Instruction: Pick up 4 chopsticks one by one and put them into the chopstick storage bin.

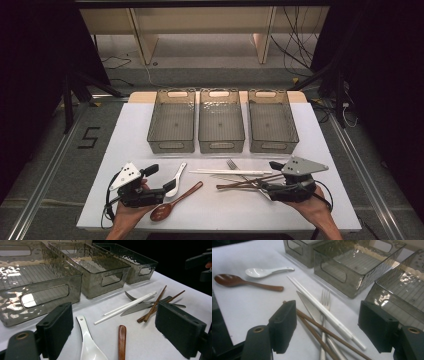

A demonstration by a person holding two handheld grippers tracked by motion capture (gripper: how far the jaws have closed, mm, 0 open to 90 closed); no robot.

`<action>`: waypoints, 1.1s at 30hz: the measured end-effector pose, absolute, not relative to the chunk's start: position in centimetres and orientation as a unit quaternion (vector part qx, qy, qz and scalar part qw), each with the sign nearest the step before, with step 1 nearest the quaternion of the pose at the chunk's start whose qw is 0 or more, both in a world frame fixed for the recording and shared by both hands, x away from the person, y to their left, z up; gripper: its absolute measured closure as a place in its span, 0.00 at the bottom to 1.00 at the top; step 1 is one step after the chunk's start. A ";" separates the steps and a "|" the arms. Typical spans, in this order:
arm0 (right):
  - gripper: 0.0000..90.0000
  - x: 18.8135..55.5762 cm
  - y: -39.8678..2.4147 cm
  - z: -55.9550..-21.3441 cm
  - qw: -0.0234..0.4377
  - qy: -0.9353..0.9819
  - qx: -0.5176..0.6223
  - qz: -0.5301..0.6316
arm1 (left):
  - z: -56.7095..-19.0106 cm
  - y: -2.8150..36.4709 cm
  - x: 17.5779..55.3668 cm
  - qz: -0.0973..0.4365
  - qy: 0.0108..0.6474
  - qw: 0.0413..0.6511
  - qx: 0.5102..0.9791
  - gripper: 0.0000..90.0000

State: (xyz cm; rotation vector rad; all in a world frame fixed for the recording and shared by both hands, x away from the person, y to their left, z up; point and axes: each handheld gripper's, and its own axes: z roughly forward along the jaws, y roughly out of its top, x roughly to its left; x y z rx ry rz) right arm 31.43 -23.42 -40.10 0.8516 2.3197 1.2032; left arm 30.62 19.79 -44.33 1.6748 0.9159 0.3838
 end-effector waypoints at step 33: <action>0.55 38.7 -22.9 -42.7 0.111 0.942 0.233 0.216 | -44.4 19.9 30.6 0.163 0.392 0.559 0.712 0.16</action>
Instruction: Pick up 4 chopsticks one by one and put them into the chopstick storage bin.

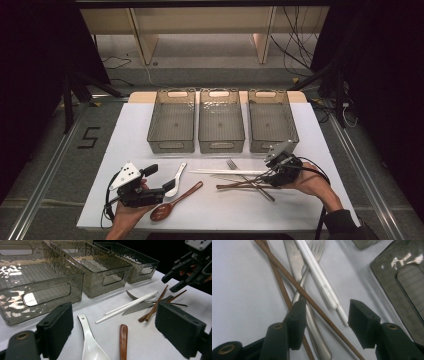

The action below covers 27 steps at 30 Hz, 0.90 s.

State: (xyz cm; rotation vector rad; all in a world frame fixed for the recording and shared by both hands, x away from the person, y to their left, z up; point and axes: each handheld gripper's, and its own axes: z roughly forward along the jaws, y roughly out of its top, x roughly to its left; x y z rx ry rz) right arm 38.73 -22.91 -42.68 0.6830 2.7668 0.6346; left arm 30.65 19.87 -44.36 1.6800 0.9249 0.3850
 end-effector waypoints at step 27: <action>0.72 40.2 -21.7 -44.7 0.077 0.975 0.155 0.141 | -44.4 19.9 30.7 0.164 0.396 0.556 0.712 0.17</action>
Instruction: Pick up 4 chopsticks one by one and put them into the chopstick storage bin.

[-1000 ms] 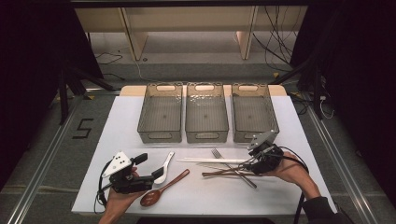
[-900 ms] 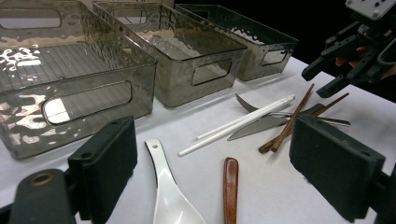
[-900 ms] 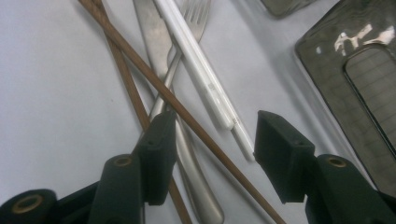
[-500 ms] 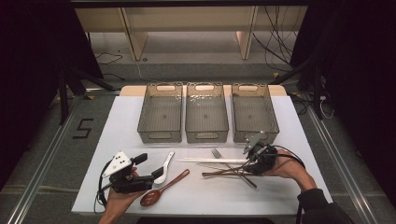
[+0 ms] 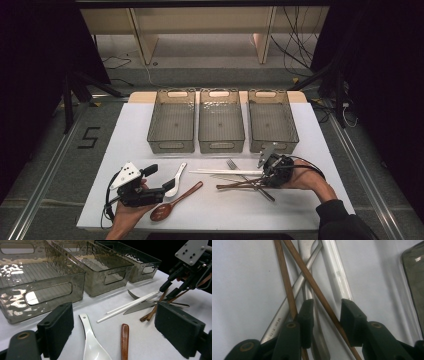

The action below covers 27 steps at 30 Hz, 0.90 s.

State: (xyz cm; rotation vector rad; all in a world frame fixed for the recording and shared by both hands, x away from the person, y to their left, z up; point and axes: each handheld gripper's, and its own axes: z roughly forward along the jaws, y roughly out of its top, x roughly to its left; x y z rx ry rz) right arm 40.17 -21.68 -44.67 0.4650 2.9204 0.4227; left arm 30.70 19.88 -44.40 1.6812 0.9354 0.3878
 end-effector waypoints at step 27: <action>0.95 40.5 -21.2 -44.9 0.058 0.986 0.108 0.116 | -44.5 19.8 30.9 0.169 0.404 0.544 0.715 0.17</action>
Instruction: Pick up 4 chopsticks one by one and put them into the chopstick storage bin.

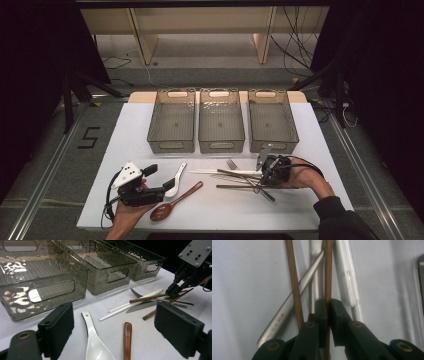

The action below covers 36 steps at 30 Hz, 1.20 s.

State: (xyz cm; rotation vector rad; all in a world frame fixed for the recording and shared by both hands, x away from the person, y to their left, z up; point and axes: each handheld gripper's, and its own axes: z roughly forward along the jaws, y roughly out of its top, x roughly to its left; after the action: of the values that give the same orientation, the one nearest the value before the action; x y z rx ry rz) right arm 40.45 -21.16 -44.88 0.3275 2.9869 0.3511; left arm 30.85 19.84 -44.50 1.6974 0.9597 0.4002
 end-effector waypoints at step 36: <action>0.95 36.5 -16.6 -39.9 0.127 0.898 0.254 0.337 | -43.9 18.7 31.2 0.120 0.443 0.553 0.695 0.18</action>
State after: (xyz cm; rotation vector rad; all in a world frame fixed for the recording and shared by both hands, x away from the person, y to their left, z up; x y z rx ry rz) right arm 36.52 -16.57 -39.86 0.7378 2.6130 0.9800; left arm 31.23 18.72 -43.86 1.6438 1.0480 0.2844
